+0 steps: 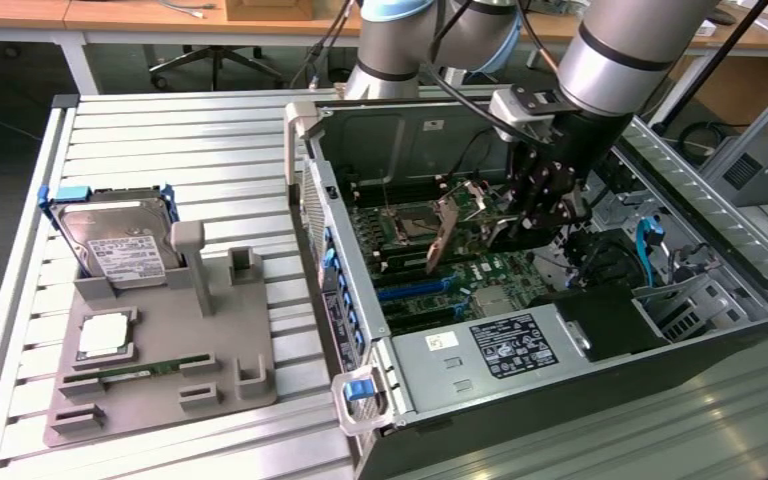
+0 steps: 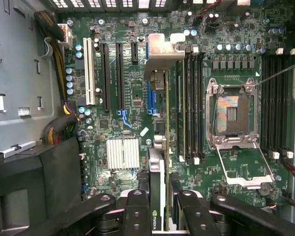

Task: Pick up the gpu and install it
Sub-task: 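Insert the gpu into the slot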

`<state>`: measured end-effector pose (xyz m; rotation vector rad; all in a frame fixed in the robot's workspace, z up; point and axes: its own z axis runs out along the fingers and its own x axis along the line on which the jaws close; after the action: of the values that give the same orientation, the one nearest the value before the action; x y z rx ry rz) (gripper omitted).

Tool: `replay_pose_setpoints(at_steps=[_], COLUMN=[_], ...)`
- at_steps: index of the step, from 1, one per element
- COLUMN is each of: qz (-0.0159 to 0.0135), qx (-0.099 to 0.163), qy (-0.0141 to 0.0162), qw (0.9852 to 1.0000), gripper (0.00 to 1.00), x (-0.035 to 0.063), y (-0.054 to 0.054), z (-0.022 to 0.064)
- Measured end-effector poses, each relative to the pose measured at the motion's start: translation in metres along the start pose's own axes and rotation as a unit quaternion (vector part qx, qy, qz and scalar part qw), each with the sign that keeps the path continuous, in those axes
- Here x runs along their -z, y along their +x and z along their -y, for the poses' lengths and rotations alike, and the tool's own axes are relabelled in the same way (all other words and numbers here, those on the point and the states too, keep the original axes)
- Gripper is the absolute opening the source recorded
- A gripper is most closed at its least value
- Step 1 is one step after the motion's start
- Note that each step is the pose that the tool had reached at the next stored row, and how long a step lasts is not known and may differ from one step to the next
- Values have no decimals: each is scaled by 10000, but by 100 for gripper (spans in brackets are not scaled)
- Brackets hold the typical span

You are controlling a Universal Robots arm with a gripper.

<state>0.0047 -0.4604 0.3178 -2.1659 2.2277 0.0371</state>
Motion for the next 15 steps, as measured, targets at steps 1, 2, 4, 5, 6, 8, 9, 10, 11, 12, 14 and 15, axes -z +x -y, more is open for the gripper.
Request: replay_pose_setpoints(at_steps=[1, 2, 4, 5, 6, 8, 9, 10, 11, 12, 14, 15], qz=[0, 0, 0, 0, 0, 0, 0, 0, 0, 0, 0, 0], qx=[0, 0, 0, 0, 0, 0, 0, 0, 0, 0, 0, 0], qy=[0, 0, 0, 0, 0, 0, 0, 0, 0, 0, 0, 0], qw=[10000, 10000, 10000, 10000, 10000, 10000, 10000, 10000, 10000, 10000, 10000, 10000], gripper=[27, 27, 27, 27, 27, 27, 27, 27, 27, 27, 27, 27], x=[-3, -5, -8, -11, -13, -22, -23, -25, -28, -30, -35, -37], y=[0, 0, 1, 1, 1, 2, 2, 2, 3, 3, 4, 5], z=[0, 0, 0, 0, 0, 0, -1, 0, -1, -1, -1, 0])
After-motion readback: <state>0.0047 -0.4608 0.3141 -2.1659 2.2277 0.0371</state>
